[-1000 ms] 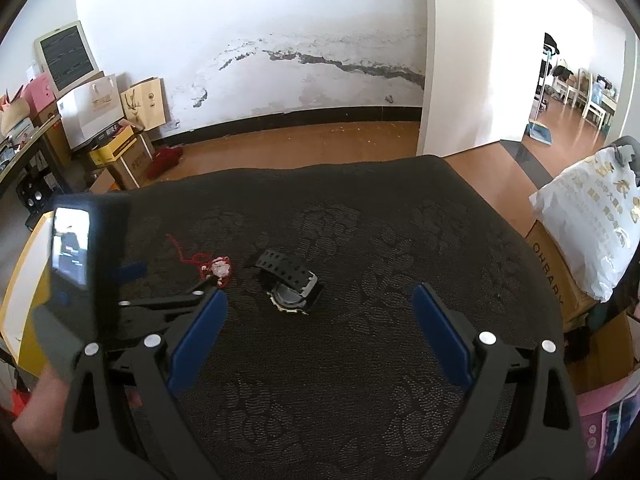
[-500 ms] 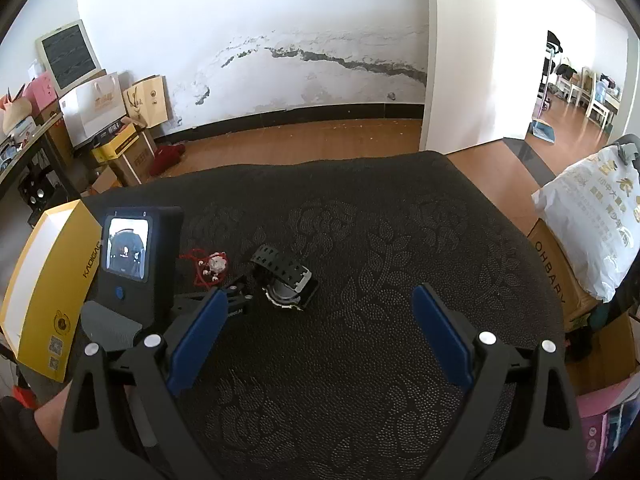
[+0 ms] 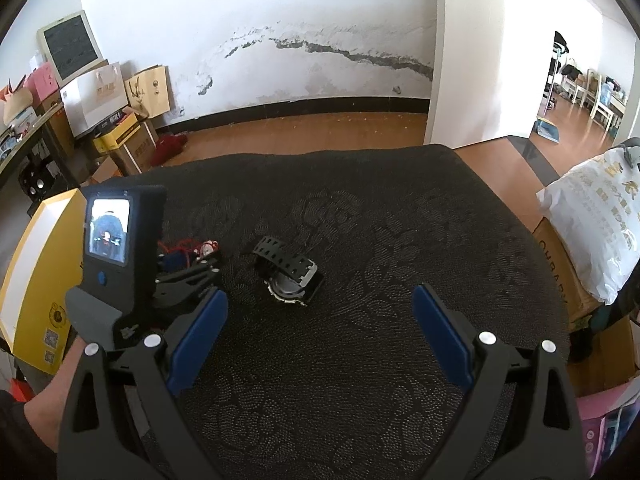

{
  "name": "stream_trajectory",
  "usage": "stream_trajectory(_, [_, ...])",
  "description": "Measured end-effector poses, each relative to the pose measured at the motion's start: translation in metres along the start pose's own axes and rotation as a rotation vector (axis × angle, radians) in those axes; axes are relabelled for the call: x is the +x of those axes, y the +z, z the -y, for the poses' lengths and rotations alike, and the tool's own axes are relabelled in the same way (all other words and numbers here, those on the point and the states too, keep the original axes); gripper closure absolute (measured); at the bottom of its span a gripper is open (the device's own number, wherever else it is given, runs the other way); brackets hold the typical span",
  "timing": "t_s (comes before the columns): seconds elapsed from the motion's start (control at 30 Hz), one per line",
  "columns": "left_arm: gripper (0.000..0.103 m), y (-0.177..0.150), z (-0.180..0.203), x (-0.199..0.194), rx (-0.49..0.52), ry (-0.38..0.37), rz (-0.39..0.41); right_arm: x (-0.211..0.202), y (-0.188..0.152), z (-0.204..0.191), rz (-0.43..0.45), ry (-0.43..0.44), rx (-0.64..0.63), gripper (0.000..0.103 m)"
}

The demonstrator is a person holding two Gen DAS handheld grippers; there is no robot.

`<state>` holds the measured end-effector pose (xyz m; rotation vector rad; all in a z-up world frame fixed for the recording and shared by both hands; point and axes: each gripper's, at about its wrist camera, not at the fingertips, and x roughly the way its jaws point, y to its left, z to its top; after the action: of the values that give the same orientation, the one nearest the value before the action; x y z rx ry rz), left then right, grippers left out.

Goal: Organize jewelry
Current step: 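Grasp the red-string charm with the left gripper while the right gripper grasps the black watch, then lift the charm and watch and carry both over the white box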

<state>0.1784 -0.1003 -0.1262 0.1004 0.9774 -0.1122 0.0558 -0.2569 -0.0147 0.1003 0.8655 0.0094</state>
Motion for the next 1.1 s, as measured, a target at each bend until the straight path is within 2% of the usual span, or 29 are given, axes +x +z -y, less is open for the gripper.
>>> stream_trajectory(0.13, [0.081, -0.002, -0.006, -0.005, -0.007, -0.003, -0.017, 0.008, 0.000, -0.003, -0.012, -0.003, -0.009, 0.013])
stream_trajectory(0.3, [0.081, -0.003, -0.012, -0.021, -0.002, -0.004, 0.001, 0.022, 0.000, -0.006, -0.033, -0.001, -0.021, 0.013])
stream_trajectory(0.47, [0.081, -0.004, -0.024, -0.055, 0.012, -0.004, 0.025, 0.037, 0.000, -0.013, -0.050, 0.000, -0.047, 0.013])
stream_trajectory(0.7, [0.081, -0.017, -0.047, -0.104, 0.023, -0.012, 0.044, 0.078, -0.004, -0.026, -0.104, -0.019, -0.089, 0.013])
stream_trajectory(1.1, [0.081, -0.029, -0.071, -0.135, 0.039, -0.042, 0.073, 0.139, -0.001, -0.037, -0.184, -0.051, -0.065, 0.012])
